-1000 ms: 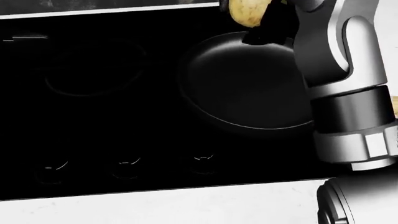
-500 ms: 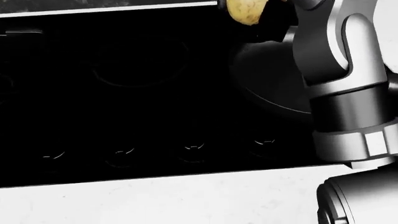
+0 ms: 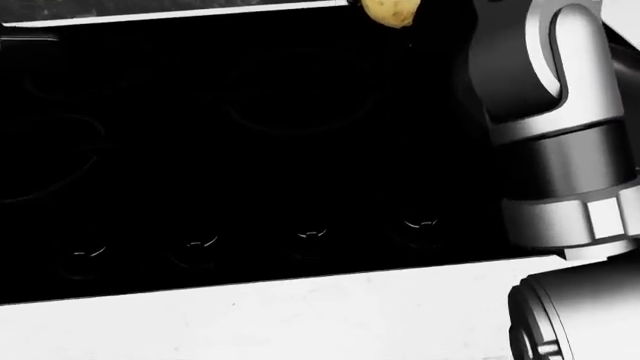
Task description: Pick the potato from the pan and place it in the bowl.
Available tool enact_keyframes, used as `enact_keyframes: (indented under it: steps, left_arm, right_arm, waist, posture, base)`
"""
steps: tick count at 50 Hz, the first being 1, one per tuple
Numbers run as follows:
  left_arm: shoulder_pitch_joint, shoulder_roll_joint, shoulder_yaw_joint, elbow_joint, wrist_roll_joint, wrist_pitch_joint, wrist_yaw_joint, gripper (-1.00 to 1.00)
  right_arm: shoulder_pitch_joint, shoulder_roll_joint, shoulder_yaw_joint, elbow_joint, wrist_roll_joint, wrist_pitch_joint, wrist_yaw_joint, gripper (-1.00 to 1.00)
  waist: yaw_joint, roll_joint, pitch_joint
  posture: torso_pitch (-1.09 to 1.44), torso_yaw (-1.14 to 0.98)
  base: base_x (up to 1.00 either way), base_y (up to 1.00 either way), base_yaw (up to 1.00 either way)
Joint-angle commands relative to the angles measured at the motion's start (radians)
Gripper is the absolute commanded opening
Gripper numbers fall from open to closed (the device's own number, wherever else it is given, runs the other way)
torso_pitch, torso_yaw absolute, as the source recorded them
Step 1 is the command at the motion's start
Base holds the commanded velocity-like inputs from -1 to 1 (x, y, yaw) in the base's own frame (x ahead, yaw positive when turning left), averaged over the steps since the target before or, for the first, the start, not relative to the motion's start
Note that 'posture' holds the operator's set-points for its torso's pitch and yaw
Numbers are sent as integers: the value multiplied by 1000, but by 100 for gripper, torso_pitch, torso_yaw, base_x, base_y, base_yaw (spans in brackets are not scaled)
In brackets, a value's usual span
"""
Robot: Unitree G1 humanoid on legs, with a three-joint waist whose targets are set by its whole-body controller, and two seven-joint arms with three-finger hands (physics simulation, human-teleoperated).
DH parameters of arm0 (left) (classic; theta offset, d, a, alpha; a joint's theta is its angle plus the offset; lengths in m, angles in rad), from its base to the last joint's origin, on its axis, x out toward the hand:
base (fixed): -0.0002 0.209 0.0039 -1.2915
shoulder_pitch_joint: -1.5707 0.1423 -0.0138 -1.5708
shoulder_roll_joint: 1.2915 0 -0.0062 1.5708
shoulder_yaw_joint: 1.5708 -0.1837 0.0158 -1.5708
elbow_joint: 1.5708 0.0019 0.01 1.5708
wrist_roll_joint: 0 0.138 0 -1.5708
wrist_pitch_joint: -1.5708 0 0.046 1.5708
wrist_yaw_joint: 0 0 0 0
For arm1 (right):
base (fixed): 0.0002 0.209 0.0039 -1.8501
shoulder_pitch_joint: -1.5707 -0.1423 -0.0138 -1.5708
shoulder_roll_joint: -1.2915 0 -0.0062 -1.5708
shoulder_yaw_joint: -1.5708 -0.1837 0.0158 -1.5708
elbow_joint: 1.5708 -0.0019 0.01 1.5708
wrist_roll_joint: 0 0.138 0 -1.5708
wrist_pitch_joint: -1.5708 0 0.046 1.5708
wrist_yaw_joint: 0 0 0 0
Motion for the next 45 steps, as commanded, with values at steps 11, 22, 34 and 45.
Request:
enact_keyframes:
  steps: [11, 22, 34, 45]
  left_arm:
    - [-41, 14, 7, -28, 0, -25, 0, 100]
    - [-113, 63, 20, -25, -30, 28, 10, 100]
    - [-74, 47, 11, -45, -27, 23, 18, 100]
    - [-113, 47, -9, -5, -3, 12, 5, 100]
  right_arm:
    - [-46, -13, -11, -19, 0, -7, -19, -100]
    - [-118, -28, -16, 11, 6, -3, 0, -100]
    - [-25, -25, -19, -79, 5, 14, 12, -100]
    - [-51, -38, -25, -33, 17, 2, -17, -100]
  waist:
    - [17, 7, -27]
    - [4, 72, -32]
    - [22, -17, -33]
    - [19, 41, -14]
  posture:
    - [0, 0]
    - [0, 0]
    - [0, 0]
    - [0, 0]
  base:
    - [0, 31, 0]
    - [0, 31, 0]
    - [0, 27, 10]
    - [0, 17, 47]
